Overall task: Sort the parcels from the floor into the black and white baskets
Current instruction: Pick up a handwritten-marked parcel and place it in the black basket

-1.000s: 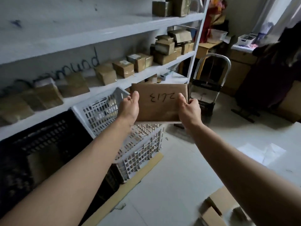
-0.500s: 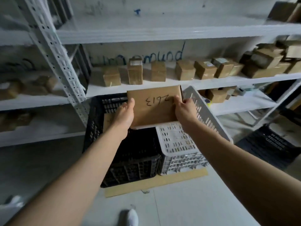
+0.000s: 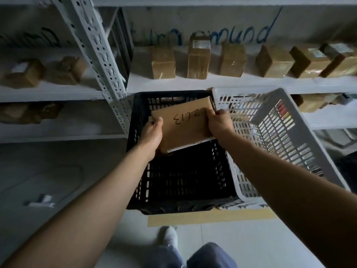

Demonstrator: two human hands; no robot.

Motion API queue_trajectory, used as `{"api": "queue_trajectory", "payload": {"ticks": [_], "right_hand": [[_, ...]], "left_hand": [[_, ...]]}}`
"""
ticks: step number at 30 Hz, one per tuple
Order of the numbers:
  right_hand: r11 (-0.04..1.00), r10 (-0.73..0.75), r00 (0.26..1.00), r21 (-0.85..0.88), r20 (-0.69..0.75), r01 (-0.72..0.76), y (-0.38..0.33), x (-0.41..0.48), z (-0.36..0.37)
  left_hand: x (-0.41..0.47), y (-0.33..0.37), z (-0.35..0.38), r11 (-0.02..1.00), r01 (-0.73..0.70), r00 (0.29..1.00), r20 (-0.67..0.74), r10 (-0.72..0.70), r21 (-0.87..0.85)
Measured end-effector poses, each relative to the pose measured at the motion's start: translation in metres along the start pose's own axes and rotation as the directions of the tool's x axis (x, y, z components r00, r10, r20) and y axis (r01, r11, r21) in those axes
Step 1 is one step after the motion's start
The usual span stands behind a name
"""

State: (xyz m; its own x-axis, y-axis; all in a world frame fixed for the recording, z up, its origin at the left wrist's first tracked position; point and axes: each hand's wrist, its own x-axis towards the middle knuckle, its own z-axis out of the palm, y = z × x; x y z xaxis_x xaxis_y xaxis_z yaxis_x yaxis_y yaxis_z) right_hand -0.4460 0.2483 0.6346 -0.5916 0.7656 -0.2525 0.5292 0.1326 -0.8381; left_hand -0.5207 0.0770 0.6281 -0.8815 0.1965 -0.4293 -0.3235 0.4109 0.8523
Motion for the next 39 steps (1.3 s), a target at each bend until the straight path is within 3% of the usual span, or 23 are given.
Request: {"api": "queue_trajectory", "payload": {"ticks": [7, 11, 19, 26, 33, 36, 39], "right_hand": [[0.989, 0.051, 0.992, -0.141, 0.113, -0.035, 0.021, 0.045, 0.031], [0.984, 0.068, 0.964, -0.179, 0.257, -0.022, 0.035, 0.064, 0.042], [0.935, 0.158, 0.915, -0.354, 0.37, -0.018, 0.062, 0.09, 0.067], [0.819, 0.247, 0.879, -0.573, 0.408, 0.036, 0.083, 0.104, 0.094], [0.642, 0.262, 0.874, -0.75, 0.409, 0.159, 0.108, 0.121, 0.124], [0.737, 0.238, 0.89, -0.669, 0.39, 0.096, 0.12, 0.134, 0.135], [0.854, 0.241, 0.851, -0.518, 0.467, 0.043, 0.135, 0.139, 0.14]], "left_hand": [[0.039, -0.031, 0.014, 0.974, 0.211, 0.977, 0.053, -0.207, -0.084], [0.052, -0.052, 0.021, 0.956, 0.258, 0.966, 0.005, -0.26, -0.139], [0.075, -0.096, 0.041, 0.879, 0.443, 0.894, 0.149, -0.422, -0.174], [0.08, -0.128, 0.057, 0.778, 0.571, 0.821, 0.196, -0.536, -0.264], [0.099, -0.155, 0.084, 0.713, 0.6, 0.798, 0.213, -0.563, -0.363], [0.109, -0.16, 0.093, 0.683, 0.626, 0.778, 0.236, -0.583, -0.376], [0.117, -0.165, 0.103, 0.649, 0.645, 0.76, 0.254, -0.598, -0.404]]}}
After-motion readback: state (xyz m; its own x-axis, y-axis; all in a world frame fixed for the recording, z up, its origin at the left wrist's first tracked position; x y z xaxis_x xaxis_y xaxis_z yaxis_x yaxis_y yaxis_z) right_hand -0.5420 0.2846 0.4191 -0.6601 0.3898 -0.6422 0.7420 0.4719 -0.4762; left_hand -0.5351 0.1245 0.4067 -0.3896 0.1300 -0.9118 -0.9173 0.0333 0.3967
